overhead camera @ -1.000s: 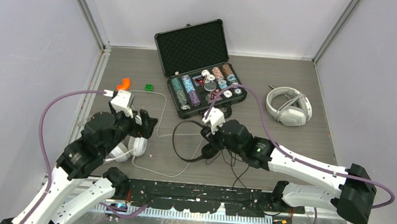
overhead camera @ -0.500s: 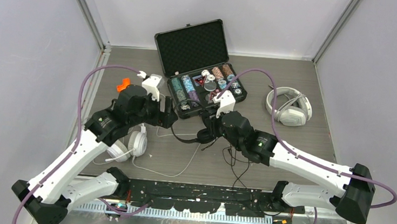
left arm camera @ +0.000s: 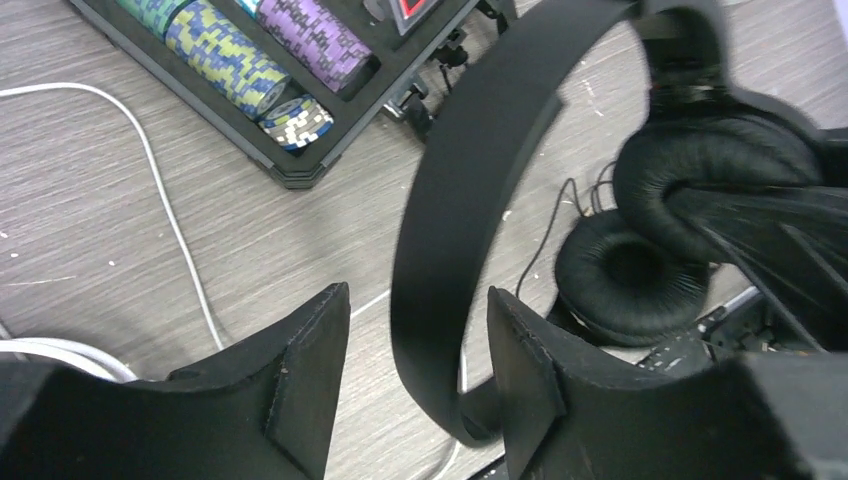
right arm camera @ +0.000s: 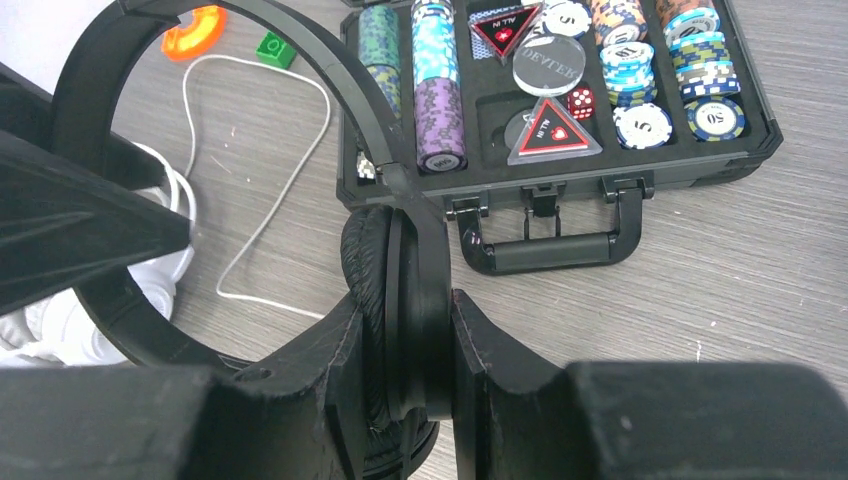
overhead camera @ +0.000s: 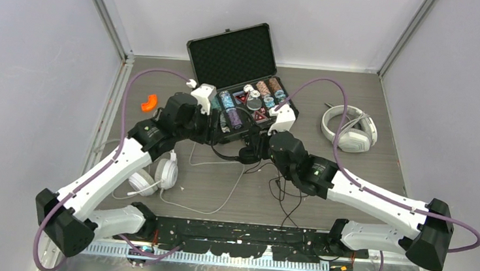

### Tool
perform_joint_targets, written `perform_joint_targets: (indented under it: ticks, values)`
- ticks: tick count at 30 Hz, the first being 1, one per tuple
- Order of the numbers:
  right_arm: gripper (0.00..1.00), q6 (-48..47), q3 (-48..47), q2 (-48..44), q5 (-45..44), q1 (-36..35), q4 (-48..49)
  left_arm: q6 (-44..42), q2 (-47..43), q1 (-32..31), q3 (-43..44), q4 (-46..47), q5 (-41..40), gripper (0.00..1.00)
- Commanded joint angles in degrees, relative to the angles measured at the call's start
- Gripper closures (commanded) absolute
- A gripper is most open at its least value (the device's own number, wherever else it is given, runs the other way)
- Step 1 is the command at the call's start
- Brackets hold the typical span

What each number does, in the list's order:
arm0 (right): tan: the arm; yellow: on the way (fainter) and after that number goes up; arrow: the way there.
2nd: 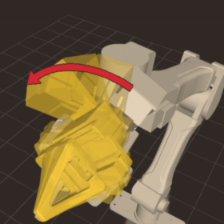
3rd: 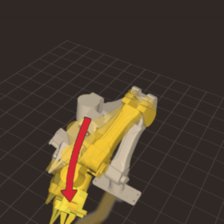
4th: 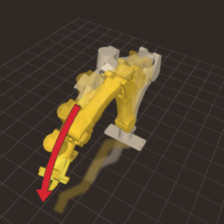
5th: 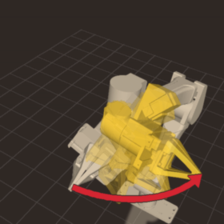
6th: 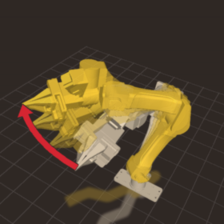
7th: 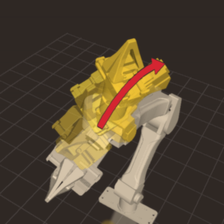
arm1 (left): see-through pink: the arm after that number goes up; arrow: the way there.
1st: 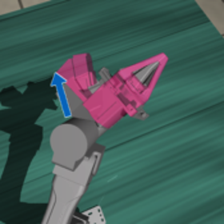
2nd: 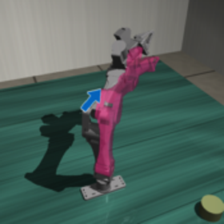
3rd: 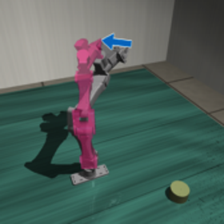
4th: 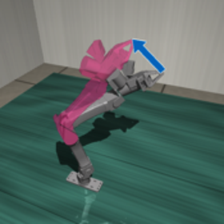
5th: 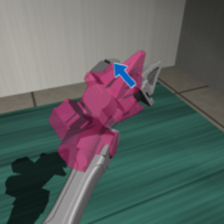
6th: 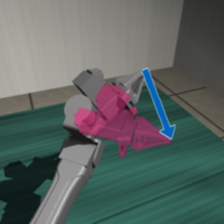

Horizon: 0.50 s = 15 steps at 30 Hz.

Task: Wrap the headphones
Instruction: Wrap the headphones cable around the headphones.

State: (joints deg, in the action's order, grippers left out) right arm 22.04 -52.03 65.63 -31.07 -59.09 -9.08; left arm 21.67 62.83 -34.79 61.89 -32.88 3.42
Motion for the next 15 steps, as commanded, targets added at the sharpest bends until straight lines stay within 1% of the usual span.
perform_joint_targets:
  ticks: [1,6,7,10,11,13,14,15]
  values:
    - [0.74,5.0,-3.5,-1.2,-3.3,-0.2,2.9,-2.6,1.8,-0.3,2.6,4.7,-4.6,0.48]
    - [0.74,5.5,-3.0,-1.2,-2.9,-0.2,2.7,-3.2,2.3,-0.7,1.6,9.9,-4.5,0.71]
    - [0.74,5.5,-2.8,-1.1,-2.9,-0.2,2.7,-3.3,2.3,-0.8,1.5,10.7,-4.6,0.74]
    - [0.74,5.6,-2.8,-0.4,-3.5,-0.2,2.2,-3.9,2.4,-1.2,1.7,11.6,-5.5,0.76]
    - [0.74,5.8,-2.8,-0.1,-3.6,-0.2,2.0,-4.3,2.5,-1.4,1.8,11.8,-5.8,0.78]
    - [0.73,6.4,-3.0,0.4,-3.8,-0.2,1.8,-5.4,2.7,-1.8,2.1,12.3,-6.4,0.89]
    - [0.73,6.8,-3.1,0.6,-3.7,-0.2,1.7,-6.2,3.0,-2.1,2.5,12.2,-6.9,0.90]
    - [0.73,7.2,-3.3,1.0,-3.8,-0.2,1.7,-7.1,3.5,-2.5,3.0,11.8,-7.8,0.88]
